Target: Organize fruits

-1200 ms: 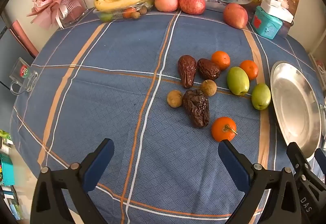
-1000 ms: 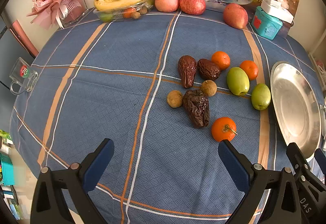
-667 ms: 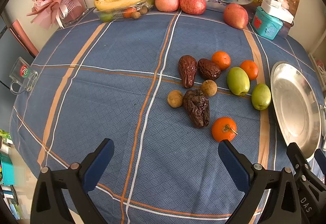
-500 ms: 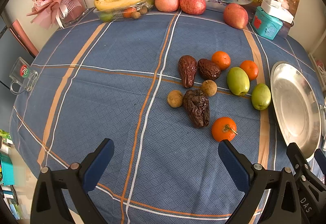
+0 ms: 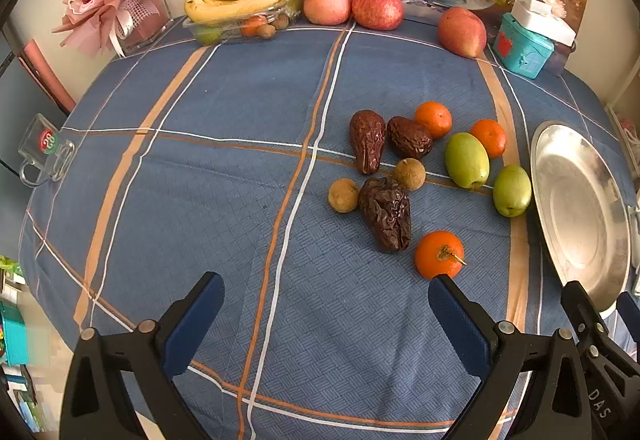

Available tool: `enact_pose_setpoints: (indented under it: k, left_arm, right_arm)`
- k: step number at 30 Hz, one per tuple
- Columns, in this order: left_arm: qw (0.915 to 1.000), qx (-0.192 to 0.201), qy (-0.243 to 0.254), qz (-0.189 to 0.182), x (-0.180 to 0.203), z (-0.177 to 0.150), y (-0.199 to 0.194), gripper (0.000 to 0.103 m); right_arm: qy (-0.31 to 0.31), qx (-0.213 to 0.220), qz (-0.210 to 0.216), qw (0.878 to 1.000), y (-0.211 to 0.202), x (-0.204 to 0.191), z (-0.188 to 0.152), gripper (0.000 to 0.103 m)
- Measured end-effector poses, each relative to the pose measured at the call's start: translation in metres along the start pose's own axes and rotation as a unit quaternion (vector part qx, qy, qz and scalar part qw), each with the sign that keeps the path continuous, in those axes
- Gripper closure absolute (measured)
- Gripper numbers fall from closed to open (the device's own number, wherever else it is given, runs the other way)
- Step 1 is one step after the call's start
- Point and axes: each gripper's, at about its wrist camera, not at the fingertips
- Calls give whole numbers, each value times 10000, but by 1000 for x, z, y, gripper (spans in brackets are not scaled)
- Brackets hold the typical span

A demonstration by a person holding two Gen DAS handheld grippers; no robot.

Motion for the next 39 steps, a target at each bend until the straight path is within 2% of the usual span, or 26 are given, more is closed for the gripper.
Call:
enact_pose_setpoints:
  k: [8, 13, 15, 18, 22, 26, 28, 31, 33, 35, 36, 39]
  left_arm:
    - [9999, 83, 47, -75, 1, 0, -4, 0]
    - [9990, 228, 67, -387, -4, 7, -6, 0]
    - [9989, 268, 33, -391, -8, 12, -7, 0]
    - [9959, 395, -194, -795, -24, 19, -8, 0]
    - [9936, 368, -223, -1045, -37, 32, -7, 0]
    - [9911, 451, 133, -1242, -40, 47, -12, 0]
    - [9886, 602, 506, -1283, -37, 54, -15, 0]
    - [9837, 395, 980, -1456, -31, 64, -13, 0]
    - [9809, 135, 1304, -1437, -26, 72, -8, 0]
    - [9777, -76, 1592, -1368, -23, 76, -3, 0]
    - [9765, -206, 1765, -1220, -21, 79, 0, 0]
    - [9772, -510, 1791, -1022, -23, 83, 11, 0]
  right_arm:
    - [-3, -6, 4, 10000, 0, 0, 0, 1]
    - [-28, -1, 27, 10000, 0, -1, 0, 1]
    - [-74, 22, 74, 9999, 0, -4, 1, 1]
    - [-163, 89, 256, 9995, -1, -10, 3, 1]
    - [-327, 76, 561, 9979, 2, -24, 8, 1]
    - [-636, 8, 766, 9950, 5, -43, 11, 1]
    - [-789, -5, 801, 9937, 6, -53, 11, 1]
    - [-942, -190, 902, 9913, 13, -62, 12, 1]
    - [-1083, -327, 952, 9890, 17, -69, 12, 1]
    - [-1214, -438, 1021, 9864, 19, -73, 11, 1]
    - [-1307, -501, 1034, 9847, 20, -77, 10, 1]
    - [-1601, -668, 1089, 9788, 24, -87, 10, 1]
Point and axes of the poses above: each gripper's, at about its wrist camera, not at the fingertips, and y roughly the way its jaws point, x to its right, z to its top, and after that the axes turned 10 degrees about -x, right-handed
